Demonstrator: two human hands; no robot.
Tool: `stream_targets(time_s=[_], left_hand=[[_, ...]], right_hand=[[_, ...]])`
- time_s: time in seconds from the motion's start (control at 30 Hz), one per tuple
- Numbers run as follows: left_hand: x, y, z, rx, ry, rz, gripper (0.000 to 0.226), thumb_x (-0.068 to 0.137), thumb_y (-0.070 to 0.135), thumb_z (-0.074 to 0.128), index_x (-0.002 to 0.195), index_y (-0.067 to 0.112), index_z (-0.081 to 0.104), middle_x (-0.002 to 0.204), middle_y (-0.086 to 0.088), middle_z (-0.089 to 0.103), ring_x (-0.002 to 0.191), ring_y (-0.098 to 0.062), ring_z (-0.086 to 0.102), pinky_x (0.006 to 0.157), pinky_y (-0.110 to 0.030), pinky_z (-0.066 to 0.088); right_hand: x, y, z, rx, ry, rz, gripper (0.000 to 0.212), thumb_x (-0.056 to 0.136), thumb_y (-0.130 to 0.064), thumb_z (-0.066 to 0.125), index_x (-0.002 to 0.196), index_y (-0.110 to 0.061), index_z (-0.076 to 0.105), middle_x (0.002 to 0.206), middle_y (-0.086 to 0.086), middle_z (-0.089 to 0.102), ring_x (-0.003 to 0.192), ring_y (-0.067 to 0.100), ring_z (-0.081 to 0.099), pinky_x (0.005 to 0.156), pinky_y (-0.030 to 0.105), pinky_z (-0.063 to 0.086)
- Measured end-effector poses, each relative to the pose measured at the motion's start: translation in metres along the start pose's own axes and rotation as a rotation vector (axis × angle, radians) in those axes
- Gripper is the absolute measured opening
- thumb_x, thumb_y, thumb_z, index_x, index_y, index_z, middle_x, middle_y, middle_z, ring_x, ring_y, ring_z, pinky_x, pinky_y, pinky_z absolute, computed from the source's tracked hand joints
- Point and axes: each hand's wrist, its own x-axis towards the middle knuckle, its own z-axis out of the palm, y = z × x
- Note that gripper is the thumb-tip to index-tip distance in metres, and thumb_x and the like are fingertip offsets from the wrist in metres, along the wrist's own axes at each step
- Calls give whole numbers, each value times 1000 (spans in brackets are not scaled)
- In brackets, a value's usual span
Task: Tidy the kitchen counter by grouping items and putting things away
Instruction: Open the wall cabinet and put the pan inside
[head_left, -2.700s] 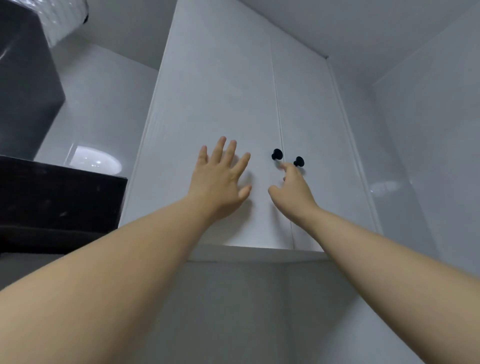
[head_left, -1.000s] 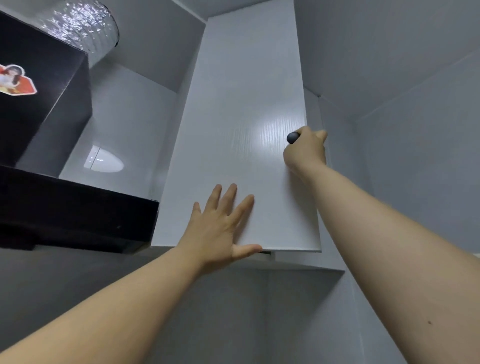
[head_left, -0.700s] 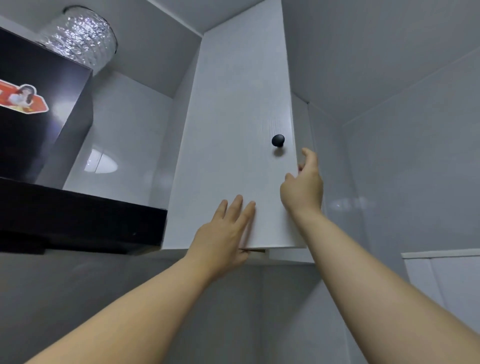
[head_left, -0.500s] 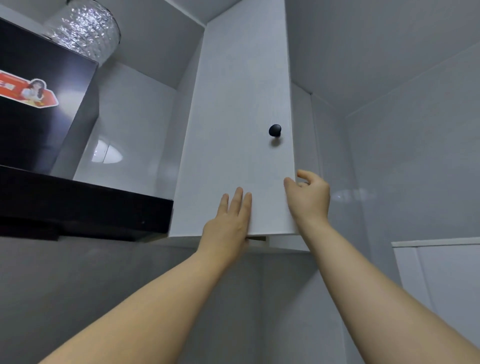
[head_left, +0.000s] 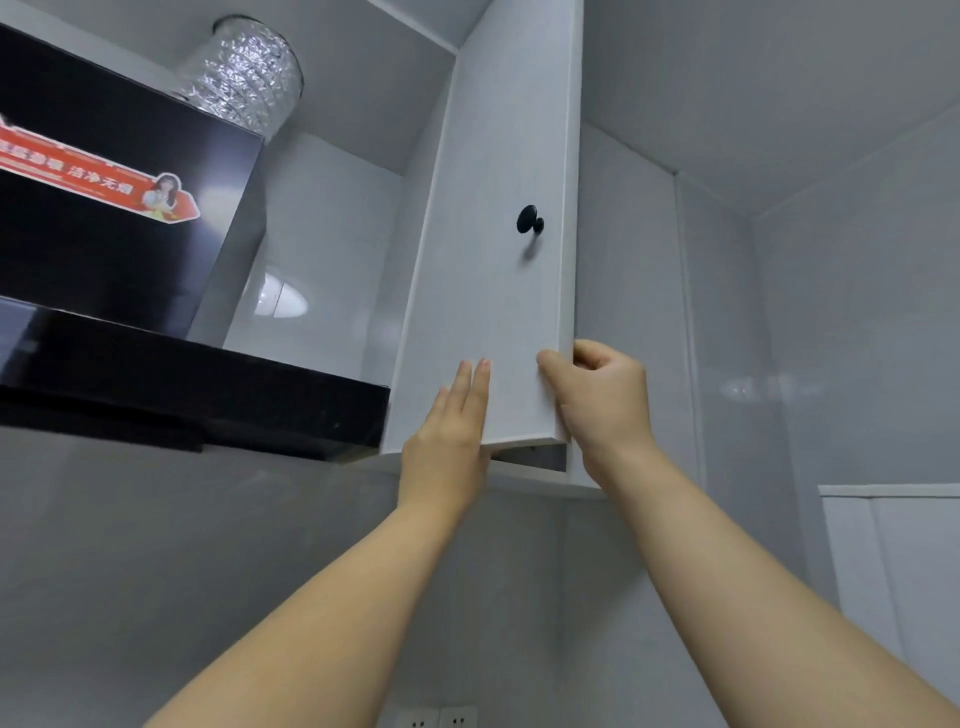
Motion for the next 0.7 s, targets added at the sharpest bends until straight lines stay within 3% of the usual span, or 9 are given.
stream_targets(time_s=[0.1, 0.17, 0.27, 0.47, 0.57, 0.7], left_hand=[[-7, -2, -11, -67, 0, -95, 89, 77, -2, 58, 150, 27, 17, 156, 7, 26, 120, -25, 55, 79, -34, 49], [-10, -4, -19, -130, 41, -113, 85, 78, 2, 61, 149, 27, 23, 151, 6, 35, 110, -26, 61, 79, -33, 49], [-11, -9, -29, -181, 52, -153, 78, 81, 6, 62, 148, 26, 27, 144, 6, 47, 110, -24, 60, 83, -31, 45], [-13, -16, -47, -244, 19, -296, 75, 82, 7, 60, 147, 32, 31, 117, 2, 65, 96, -20, 60, 75, -22, 38], [-13, -16, -51, -276, -18, -322, 74, 81, 8, 61, 145, 33, 33, 119, 4, 64, 100, -18, 60, 81, -22, 41], [-17, -20, -57, -376, -23, -393, 47, 83, 19, 62, 127, 29, 55, 109, 9, 68, 99, -15, 62, 84, -26, 45]], right_hand=[[-6, -7, 6, 9, -26, -12, 22, 79, -8, 61, 58, -9, 54, 59, -3, 58, 57, 11, 52, 52, 21, 41], [-12, -11, 11, -2, -59, -25, 15, 79, -9, 62, 64, -11, 59, 66, 1, 63, 62, 13, 57, 54, 25, 46], [-21, -17, 23, -9, -115, -47, 3, 79, -13, 64, 78, -16, 66, 78, -4, 69, 71, 9, 64, 62, 25, 53], [-30, -27, 48, 71, -136, -36, 17, 80, -13, 64, 95, -20, 62, 86, -10, 67, 80, 5, 65, 64, 17, 50], [-30, -23, 50, 150, -152, 15, 19, 82, -15, 64, 101, -19, 62, 91, -8, 67, 84, 8, 65, 69, 20, 50], [-28, -14, 49, 212, -232, 119, 25, 85, -28, 66, 106, -14, 62, 99, 0, 68, 94, 17, 65, 84, 35, 55]])
